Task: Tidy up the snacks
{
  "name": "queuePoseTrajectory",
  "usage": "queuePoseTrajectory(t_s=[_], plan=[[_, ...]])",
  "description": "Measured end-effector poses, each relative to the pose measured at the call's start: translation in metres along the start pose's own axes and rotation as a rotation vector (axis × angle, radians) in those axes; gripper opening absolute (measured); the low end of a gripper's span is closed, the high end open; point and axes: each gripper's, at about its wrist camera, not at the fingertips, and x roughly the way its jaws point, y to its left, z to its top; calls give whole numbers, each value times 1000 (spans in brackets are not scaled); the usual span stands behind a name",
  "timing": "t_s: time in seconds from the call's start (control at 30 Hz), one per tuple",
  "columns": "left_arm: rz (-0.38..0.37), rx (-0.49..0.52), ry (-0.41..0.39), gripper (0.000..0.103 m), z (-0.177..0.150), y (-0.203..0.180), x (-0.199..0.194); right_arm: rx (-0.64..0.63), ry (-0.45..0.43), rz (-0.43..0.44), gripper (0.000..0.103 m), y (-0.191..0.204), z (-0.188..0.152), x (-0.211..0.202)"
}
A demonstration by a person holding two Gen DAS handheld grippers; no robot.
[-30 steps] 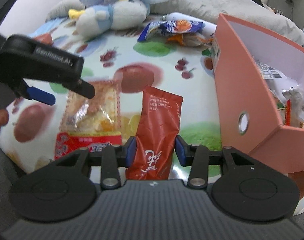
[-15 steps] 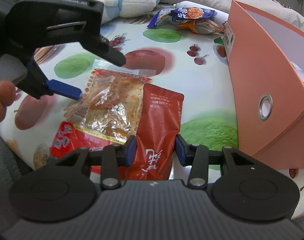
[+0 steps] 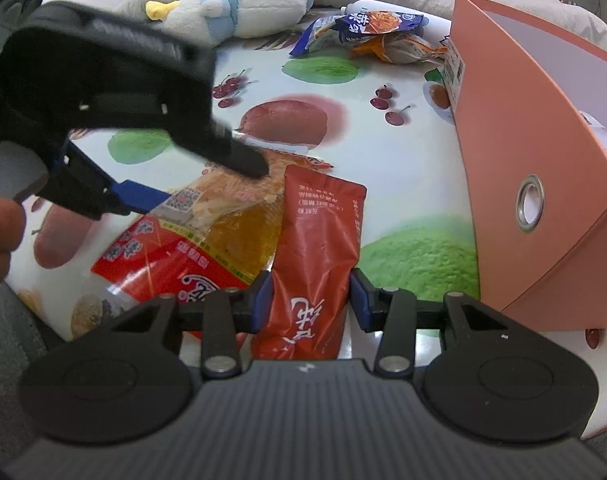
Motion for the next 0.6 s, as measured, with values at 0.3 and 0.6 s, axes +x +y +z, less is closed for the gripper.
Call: queuePoseTrajectory(t_s=[0.3,0.6], plan=[[83,84,-17,27,-5,-8,0,11,-3,-4,44,0,1,-1],[152,234,-88,20,-9,-37,-23,49,-20,-29,43,-6,8,-14]])
